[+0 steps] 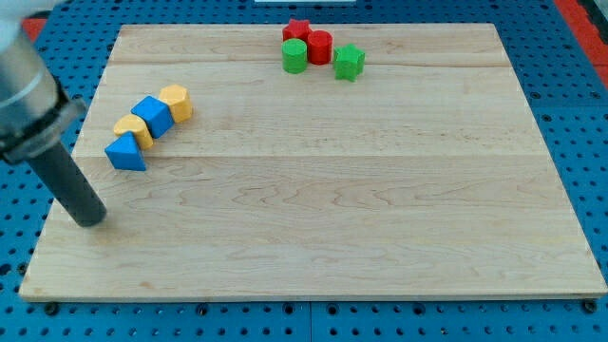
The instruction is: Push the blue triangle to the center of the board
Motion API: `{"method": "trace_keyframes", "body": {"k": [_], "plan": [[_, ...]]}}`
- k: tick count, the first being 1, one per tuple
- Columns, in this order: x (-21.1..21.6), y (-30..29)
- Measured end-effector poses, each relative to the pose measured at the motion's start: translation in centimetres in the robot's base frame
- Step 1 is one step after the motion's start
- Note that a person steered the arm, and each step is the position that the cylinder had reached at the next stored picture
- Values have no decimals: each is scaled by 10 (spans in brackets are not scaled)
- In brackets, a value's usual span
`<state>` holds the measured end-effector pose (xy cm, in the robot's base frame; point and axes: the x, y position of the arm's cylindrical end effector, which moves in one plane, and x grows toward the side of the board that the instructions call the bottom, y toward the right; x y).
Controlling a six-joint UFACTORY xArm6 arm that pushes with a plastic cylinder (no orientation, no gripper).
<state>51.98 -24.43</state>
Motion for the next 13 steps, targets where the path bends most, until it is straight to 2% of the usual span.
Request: {"method": "trace_keyframes", "body": {"k": [1, 2, 4, 5, 6, 8, 9, 10, 12, 13], "plan": [[-49, 9], [-3, 22], [-20, 176], [11, 131], [-5, 109], [-66, 91], [-39, 92], [-6, 41], [-33, 6], [-94, 16]]}}
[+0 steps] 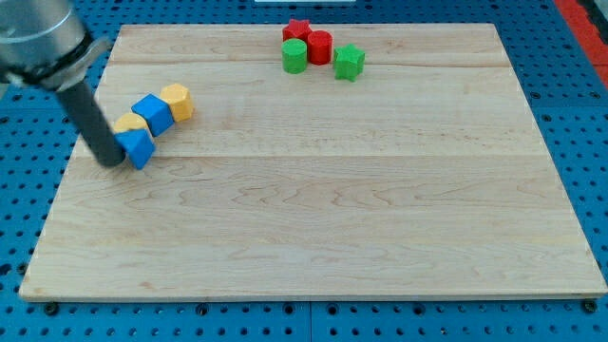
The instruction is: Push the blue triangle to the center of the board
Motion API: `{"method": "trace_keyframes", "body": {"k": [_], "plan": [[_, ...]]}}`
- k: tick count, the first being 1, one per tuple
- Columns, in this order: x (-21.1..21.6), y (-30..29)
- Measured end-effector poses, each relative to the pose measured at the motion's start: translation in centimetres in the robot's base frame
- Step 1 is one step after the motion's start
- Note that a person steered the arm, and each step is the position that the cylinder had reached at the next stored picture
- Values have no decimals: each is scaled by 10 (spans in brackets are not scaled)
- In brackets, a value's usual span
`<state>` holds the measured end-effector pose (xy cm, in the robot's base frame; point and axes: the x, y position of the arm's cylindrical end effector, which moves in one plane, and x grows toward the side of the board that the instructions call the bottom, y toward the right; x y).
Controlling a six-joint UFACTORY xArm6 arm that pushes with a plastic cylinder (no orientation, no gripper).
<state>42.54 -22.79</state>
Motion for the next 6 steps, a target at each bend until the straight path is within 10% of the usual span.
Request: {"method": "trace_keyframes", "body": {"k": [1, 6], "plan": [[-37, 35], [50, 128]]}}
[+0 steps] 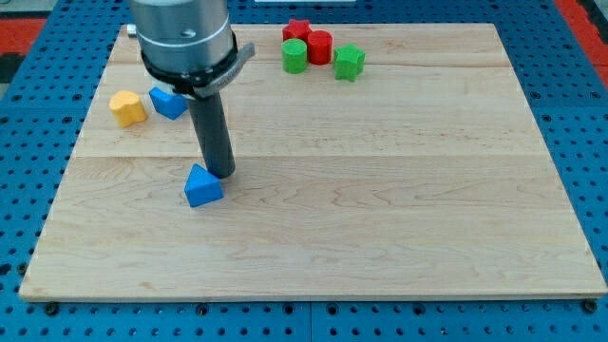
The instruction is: Push the blue triangle to the center of the board
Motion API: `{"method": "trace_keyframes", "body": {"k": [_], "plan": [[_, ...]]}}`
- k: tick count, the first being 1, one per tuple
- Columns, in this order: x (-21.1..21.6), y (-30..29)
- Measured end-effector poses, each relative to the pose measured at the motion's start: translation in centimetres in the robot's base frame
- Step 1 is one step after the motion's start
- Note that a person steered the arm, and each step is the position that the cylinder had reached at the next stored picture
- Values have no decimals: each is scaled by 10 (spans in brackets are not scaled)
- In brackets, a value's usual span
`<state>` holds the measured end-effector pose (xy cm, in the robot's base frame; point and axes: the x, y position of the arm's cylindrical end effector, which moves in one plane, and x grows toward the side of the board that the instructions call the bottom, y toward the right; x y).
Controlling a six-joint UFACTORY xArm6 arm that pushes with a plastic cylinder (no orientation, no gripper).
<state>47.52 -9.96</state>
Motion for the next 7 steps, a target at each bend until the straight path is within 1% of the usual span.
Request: {"method": "trace_keyframes", "body": {"k": [1, 2, 3, 4, 5, 6, 7], "plan": [[-8, -3], [-17, -46], [6, -105], [28, -62], [23, 16], [20, 79], [63, 97]]}}
